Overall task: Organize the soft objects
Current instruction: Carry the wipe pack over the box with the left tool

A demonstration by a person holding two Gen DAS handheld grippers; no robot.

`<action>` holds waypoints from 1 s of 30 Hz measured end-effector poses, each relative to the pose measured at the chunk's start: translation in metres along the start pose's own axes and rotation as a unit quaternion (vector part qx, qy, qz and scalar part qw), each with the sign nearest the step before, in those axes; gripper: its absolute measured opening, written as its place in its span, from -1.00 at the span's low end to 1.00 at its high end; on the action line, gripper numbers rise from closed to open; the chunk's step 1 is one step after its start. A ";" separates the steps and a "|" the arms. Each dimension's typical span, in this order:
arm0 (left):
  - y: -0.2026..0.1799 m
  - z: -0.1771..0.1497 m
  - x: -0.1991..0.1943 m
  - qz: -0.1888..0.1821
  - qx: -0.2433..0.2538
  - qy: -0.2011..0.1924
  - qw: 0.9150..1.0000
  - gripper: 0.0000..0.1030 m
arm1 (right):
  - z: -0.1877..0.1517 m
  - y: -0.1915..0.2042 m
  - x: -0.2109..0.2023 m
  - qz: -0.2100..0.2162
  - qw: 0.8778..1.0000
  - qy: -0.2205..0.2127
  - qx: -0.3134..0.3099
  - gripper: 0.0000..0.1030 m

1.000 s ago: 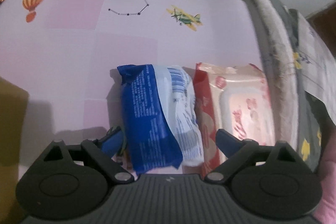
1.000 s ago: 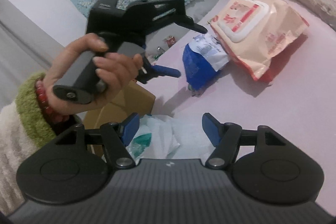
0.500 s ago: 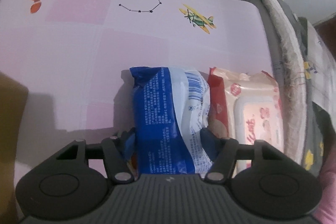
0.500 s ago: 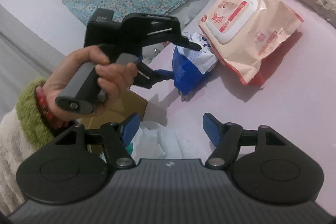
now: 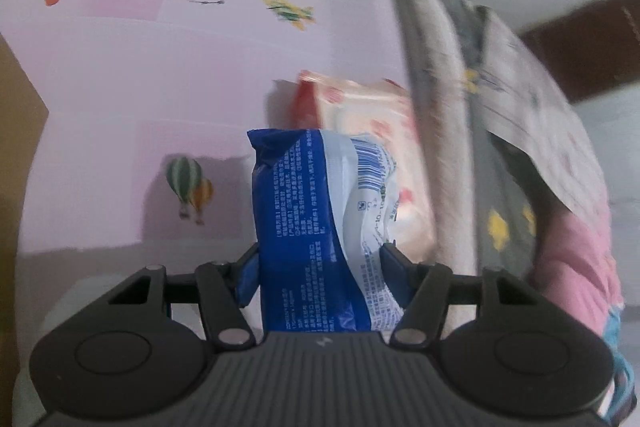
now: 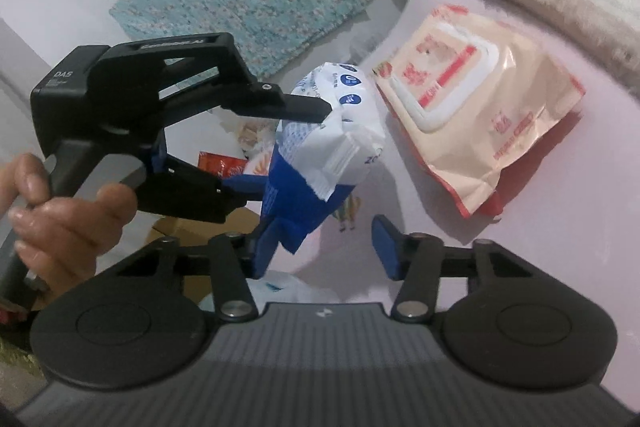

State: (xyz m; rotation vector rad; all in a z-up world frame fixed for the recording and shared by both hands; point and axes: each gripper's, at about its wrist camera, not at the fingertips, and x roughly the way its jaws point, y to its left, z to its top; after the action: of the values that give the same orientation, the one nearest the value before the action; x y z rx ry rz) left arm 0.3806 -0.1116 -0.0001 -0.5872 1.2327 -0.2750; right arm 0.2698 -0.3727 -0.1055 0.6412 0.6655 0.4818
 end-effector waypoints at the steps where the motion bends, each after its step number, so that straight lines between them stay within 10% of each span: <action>1: -0.003 -0.007 -0.009 -0.008 0.008 -0.001 1.000 0.21 | -0.001 0.006 -0.008 0.004 1.000 -0.006 -0.006 -0.15; 15: 0.053 -0.117 -0.173 -0.093 0.004 -0.098 0.991 0.19 | -0.048 0.135 -0.079 0.120 0.987 0.004 -0.108 -0.24; 24: 0.191 -0.199 -0.256 -0.078 -0.132 -0.195 0.969 0.19 | -0.106 0.227 -0.030 0.200 0.957 0.130 -0.167 -0.24; 30: 0.264 -0.215 -0.245 -0.070 -0.224 -0.194 0.953 0.19 | -0.140 0.257 0.018 0.165 0.944 0.219 -0.184 -0.24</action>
State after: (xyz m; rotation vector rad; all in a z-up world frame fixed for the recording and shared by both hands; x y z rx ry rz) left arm 0.0691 0.1699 0.0040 -1.0710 0.8703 0.0106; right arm 0.1323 -0.1265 -0.0239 0.2863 0.8629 1.0555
